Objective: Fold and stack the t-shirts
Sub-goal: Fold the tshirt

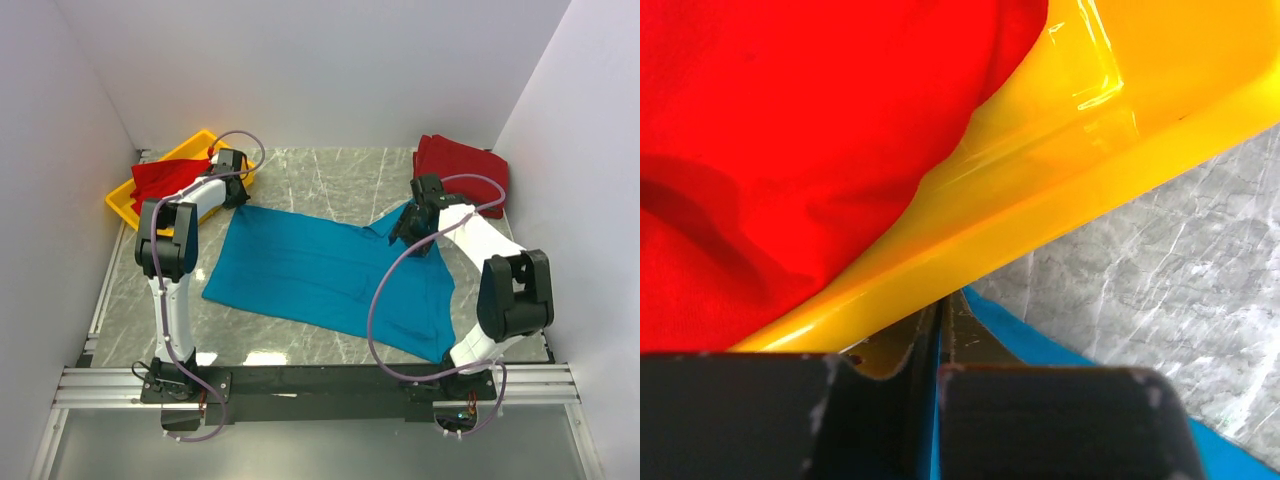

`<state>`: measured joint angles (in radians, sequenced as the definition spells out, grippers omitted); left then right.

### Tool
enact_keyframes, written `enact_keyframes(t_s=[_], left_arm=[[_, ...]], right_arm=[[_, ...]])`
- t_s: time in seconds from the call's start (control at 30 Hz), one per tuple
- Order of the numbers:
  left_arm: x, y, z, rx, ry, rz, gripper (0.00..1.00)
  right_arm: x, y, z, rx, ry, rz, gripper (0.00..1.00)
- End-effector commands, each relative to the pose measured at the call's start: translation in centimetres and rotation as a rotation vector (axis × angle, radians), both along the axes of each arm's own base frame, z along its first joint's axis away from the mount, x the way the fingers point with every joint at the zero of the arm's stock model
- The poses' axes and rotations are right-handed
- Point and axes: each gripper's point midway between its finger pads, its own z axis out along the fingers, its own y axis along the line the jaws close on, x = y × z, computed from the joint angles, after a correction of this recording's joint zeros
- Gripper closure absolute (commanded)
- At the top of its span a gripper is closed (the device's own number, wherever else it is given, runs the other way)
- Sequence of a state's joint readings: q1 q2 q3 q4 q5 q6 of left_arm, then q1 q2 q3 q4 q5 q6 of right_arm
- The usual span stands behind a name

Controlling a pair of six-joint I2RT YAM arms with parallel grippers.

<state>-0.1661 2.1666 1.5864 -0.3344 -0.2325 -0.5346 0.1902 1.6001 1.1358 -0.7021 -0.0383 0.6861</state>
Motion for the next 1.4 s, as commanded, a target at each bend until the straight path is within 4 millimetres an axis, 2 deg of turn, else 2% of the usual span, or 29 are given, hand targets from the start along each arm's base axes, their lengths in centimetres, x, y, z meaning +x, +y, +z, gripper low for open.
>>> enact_keyframes(t_s=[0.0, 0.07, 0.23, 0.27, 0.33, 0.37, 0.4, 0.47, 0.6, 0.97, 1.37], left_arm=[[0.6, 0.0, -0.1, 0.0, -0.004, -0.014, 0.96], [0.4, 0.0, -0.1, -0.001, -0.003, -0.023, 0.98], [-0.2, 0.0, 0.2, 0.001, -0.003, -0.031, 0.98], [-0.1, 0.0, 0.5, -0.001, -0.009, -0.03, 0.98], [-0.3, 0.0, 0.6, -0.001, -0.007, -0.034, 0.98], [-0.2, 0.0, 0.9, -0.003, -0.013, -0.035, 0.98], [-0.3, -0.1, 1.0, -0.007, -0.013, -0.038, 0.98], [-0.4, -0.2, 1.1, -0.011, -0.012, -0.039, 0.98], [-0.6, -0.3, 1.2, -0.016, -0.008, -0.045, 0.98], [-0.6, -0.9, 1.6, -0.044, -0.011, -0.063, 1.0], [-0.7, -0.5, 1.7, -0.048, -0.01, -0.058, 1.0]], right_arm=[[3.0, -1.1, 1.6, -0.025, -0.073, -0.032, 0.38], [4.0, -1.8, 1.3, -0.043, -0.078, -0.056, 0.38], [7.7, -4.0, 1.8, -0.077, -0.137, -0.121, 0.41], [8.2, -4.4, 1.2, -0.087, -0.127, -0.126, 0.41], [9.9, -4.9, 1.7, -0.093, -0.159, -0.135, 0.44], [10.4, -5.2, 1.1, -0.103, -0.151, -0.131, 0.45], [11.4, -5.2, 1.6, -0.103, -0.172, -0.13, 0.45], [12.4, -5.4, 0.9, -0.116, -0.17, -0.124, 0.47], [14.9, -5.7, 1.3, -0.135, -0.221, -0.132, 0.49], [18.4, -6.6, -1.5, -0.19, -0.219, -0.142, 0.59], [20.9, -7.6, -1.7, -0.246, -0.267, -0.164, 0.64]])
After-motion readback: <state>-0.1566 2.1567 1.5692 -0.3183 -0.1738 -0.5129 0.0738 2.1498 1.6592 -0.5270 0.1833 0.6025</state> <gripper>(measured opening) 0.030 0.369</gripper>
